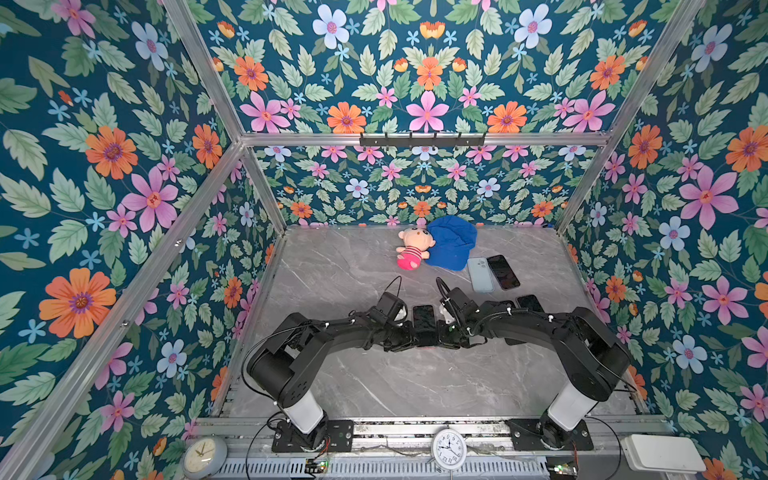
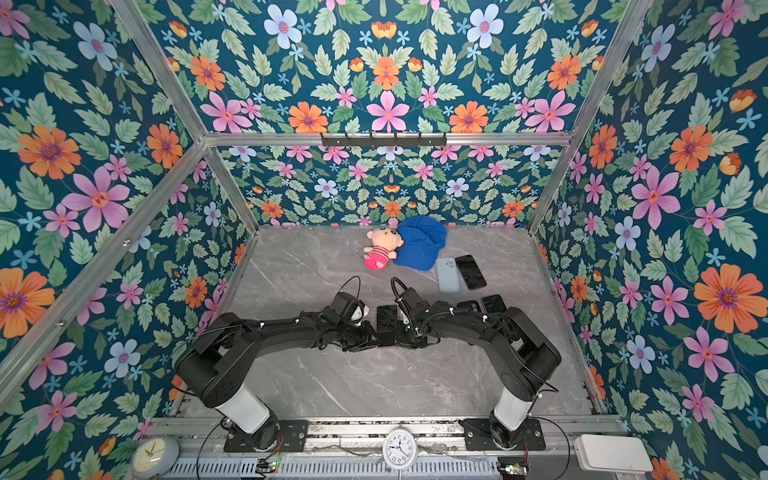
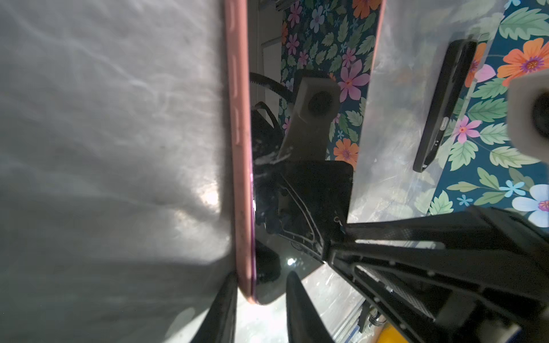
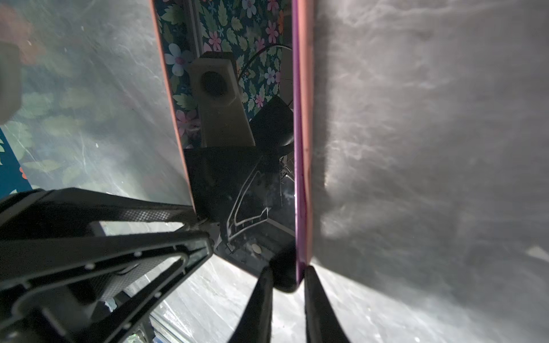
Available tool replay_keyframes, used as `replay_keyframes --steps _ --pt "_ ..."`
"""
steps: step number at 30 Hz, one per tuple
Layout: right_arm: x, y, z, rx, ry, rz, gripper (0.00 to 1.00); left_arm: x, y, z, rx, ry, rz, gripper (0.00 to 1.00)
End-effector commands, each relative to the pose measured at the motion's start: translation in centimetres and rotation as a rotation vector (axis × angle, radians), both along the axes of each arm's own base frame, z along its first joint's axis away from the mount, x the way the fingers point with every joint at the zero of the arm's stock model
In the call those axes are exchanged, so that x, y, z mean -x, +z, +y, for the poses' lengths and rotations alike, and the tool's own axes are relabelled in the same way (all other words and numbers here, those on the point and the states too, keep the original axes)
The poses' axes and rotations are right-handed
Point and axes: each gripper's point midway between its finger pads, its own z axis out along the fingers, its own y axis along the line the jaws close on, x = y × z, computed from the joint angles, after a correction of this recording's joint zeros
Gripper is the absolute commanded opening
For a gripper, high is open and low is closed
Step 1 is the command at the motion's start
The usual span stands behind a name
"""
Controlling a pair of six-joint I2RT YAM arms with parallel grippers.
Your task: Put the phone into the phone case
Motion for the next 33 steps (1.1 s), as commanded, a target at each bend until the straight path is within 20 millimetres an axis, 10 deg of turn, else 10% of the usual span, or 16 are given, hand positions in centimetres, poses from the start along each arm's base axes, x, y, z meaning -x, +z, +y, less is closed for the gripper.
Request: replay_keyframes --steps 1,19,25,33 --pt "0.2 0.1 0.7 -0.014 0.010 0.007 0.18 0.0 -0.1 -0.1 0.009 -0.004 0.001 0.30" --pt "-0.9 5.0 -2.9 0.202 0.107 -0.145 0.73 0.2 0.2 0.2 0.004 -0.004 -0.016 0.30" --pt "-0.6 5.0 -2.2 0.172 0.094 -0.064 0.48 0.1 0.1 0.1 0.006 -0.004 -0.018 0.30" --pt "-0.8 4.4 -0.4 0.044 0.055 -0.134 0.41 -0.2 0.8 0.0 0.023 0.000 -0.038 0.30"
